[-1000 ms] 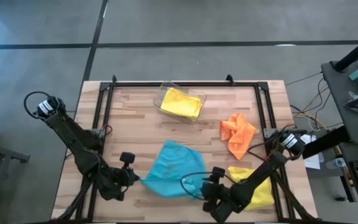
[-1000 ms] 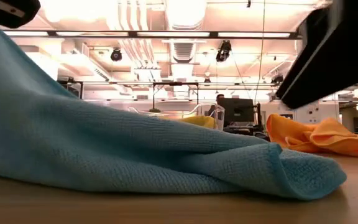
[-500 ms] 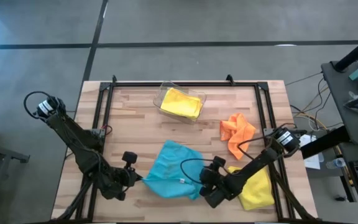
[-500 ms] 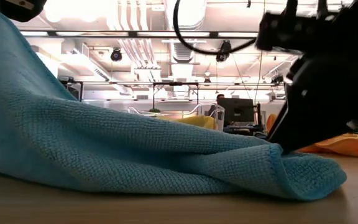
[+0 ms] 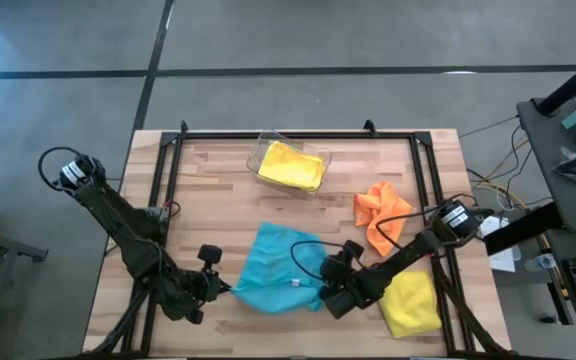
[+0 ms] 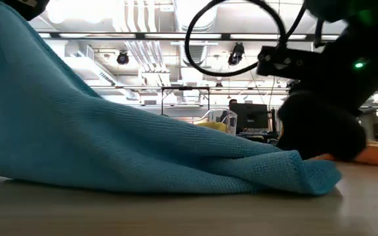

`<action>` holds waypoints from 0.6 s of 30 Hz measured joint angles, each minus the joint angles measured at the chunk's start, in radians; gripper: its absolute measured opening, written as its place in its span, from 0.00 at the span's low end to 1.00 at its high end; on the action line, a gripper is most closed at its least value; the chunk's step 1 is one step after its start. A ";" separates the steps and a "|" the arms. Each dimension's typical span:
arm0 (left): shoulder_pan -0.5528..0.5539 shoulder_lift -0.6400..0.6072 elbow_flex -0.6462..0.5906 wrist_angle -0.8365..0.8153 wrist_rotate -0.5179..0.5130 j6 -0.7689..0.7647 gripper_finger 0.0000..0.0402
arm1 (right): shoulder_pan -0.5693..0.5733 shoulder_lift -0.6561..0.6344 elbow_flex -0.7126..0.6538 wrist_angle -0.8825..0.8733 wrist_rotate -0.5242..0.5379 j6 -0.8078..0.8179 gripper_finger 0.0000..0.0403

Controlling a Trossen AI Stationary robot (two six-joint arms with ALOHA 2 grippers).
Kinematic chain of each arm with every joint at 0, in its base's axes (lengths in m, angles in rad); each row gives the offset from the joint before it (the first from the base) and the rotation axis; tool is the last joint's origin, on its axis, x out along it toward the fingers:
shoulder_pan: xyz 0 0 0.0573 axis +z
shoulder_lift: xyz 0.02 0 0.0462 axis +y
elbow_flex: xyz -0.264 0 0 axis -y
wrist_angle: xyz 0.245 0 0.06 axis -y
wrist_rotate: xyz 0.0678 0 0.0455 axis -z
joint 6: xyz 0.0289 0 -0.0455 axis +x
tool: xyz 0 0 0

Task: Fold microfiber towels
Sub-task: Fold the blue microfiber cloth

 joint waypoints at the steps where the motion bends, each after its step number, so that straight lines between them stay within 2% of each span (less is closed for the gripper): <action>1: 0.000 0.000 -0.001 0.001 0.000 0.000 0.00 | -0.008 0.000 -0.001 0.001 0.000 -0.003 0.44; 10: 0.001 0.010 -0.011 0.016 -0.003 0.004 0.00 | -0.070 -0.017 -0.004 0.000 -0.010 -0.084 0.44; 18: 0.008 0.046 -0.012 0.039 -0.005 0.026 0.00 | -0.078 -0.022 0.016 0.000 -0.053 -0.121 0.44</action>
